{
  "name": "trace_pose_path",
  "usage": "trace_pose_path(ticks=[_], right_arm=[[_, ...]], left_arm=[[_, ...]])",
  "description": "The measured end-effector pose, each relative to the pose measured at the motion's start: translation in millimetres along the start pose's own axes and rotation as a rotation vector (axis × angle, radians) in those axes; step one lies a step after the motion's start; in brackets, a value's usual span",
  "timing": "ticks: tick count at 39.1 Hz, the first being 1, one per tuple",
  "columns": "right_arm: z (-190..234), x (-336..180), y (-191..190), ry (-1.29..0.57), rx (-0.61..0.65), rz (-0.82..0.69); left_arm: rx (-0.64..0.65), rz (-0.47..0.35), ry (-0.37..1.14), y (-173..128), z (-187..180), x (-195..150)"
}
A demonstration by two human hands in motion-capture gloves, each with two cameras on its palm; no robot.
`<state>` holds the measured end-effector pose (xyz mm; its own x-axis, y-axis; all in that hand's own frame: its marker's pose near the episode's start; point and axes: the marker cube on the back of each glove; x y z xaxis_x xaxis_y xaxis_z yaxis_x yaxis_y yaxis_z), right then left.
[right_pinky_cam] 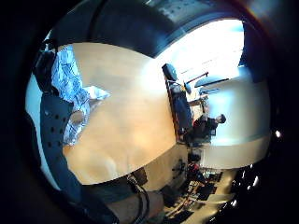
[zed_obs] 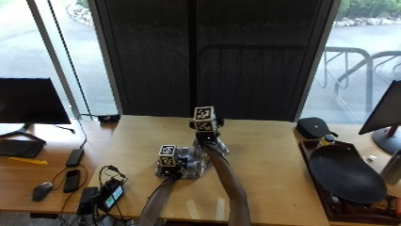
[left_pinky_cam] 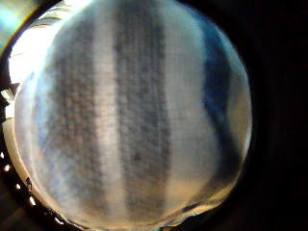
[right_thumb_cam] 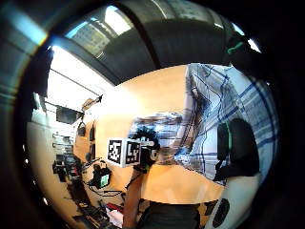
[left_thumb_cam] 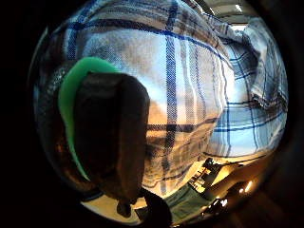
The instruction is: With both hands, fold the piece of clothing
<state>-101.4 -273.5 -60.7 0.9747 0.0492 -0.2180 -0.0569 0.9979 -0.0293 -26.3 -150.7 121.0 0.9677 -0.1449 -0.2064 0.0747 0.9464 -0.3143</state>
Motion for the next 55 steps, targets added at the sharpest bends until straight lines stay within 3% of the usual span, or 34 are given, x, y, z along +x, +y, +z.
trace_pose_path(ticks=[4,10,12,16,18,21,22,26,28,31,37,42,47,49,51,55], right_arm=[[-16,-31,8,0.008,0.039,-0.053],[-17,-73,8,0.027,0.057,-0.120],[-17,-84,9,0.022,0.058,-0.133],[-20,-100,9,0.000,0.067,-0.167],[-19,-106,7,0.002,0.076,-0.170],[-20,-118,5,-0.005,0.076,-0.193],[-22,-123,7,-0.008,0.076,-0.206],[-31,-140,15,0.030,0.083,-0.242],[-36,-149,19,0.061,0.092,-0.255],[-44,-159,26,0.116,0.117,-0.266],[-46,-155,29,0.192,0.133,-0.248],[-36,-125,20,0.171,0.075,-0.234],[-22,-78,11,0.140,-0.023,-0.194],[-13,-55,8,0.162,-0.098,-0.162],[-2,-33,5,0.186,-0.198,-0.144],[17,-1,3,0.207,-0.345,-0.155]], left_arm=[[0.023,-0.056,-0.041,0,-3,-6],[0.108,0.037,0.122,-1,-15,-4],[0.127,0.036,0.218,7,-28,-7],[0.129,0.139,0.545,32,-61,2],[0.155,0.060,0.587,43,-76,-8],[0.270,-0.176,0.461,57,-97,-43],[0.325,-0.197,0.442,60,-105,-51],[0.506,-0.047,0.577,72,-138,-52],[0.562,-0.054,0.540,80,-148,-56],[0.545,-0.137,0.401,87,-151,-65],[0.182,-0.201,0.234,67,-111,-87],[0.083,-0.193,0.171,35,-67,-116],[-0.048,-0.146,0.080,31,-40,-116],[-0.032,-0.175,0.039,27,-34,-116],[0.079,-0.198,0.029,17,-31,-112],[0.292,-0.320,-0.082,-2,-32,-110]])
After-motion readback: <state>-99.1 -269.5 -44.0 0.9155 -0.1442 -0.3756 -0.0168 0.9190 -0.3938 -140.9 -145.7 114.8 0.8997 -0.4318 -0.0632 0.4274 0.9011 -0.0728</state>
